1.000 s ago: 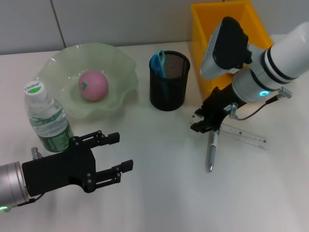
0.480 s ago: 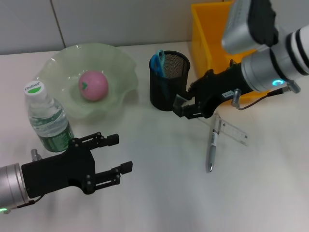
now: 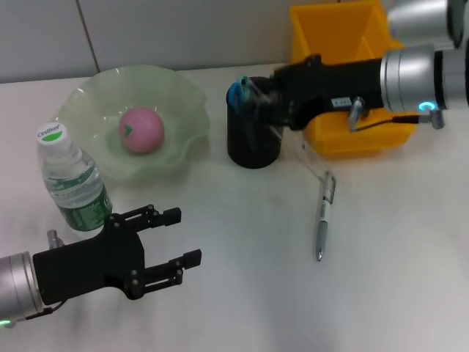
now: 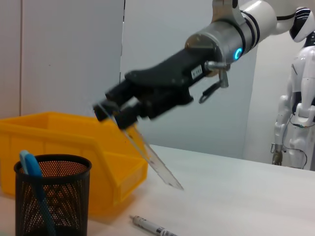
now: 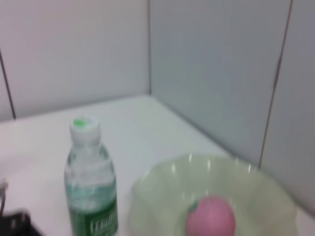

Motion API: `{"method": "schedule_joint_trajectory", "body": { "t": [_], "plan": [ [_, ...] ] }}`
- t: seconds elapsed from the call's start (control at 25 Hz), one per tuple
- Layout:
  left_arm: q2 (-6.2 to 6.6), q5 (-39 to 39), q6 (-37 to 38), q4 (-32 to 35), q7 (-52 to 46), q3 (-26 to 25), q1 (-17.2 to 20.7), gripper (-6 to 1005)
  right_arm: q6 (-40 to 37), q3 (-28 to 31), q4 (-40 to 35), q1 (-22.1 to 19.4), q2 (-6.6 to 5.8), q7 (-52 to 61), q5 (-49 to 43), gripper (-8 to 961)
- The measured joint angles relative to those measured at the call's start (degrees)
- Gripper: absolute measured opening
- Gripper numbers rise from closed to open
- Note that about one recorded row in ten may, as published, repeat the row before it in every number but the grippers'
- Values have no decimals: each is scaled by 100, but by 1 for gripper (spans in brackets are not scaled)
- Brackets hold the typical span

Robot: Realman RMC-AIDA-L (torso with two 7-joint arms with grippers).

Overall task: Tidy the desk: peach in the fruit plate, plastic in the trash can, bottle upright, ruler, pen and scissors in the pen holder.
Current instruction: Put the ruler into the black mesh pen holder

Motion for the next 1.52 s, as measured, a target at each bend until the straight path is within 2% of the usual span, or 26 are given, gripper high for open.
{"method": "schedule_joint_trajectory", "body": {
  "t": [0.24,0.36,0.44,0.92,1.2,1.52],
  "plan": [
    [0,2,2,0,4,5,-17,713,387,51,55,-173,7,-517,1052,383],
    [0,2,2,0,5,-7,-22,713,727,73,298,-247,9,-1067,1825,383],
    [0,2,1,0,5,-19,-29,713,824,78,394,-244,8,-1199,2002,383],
    [-16,-43,-68,-39,-24,-274,6,713,1504,147,1493,127,0,-2386,3370,383],
    [-33,-43,-69,-59,-7,-288,42,713,1558,160,2023,356,10,-2814,3656,387],
    [-32,-43,-41,-61,-55,-287,78,713,1534,176,2525,375,7,-3401,4434,392]
  ]
}}
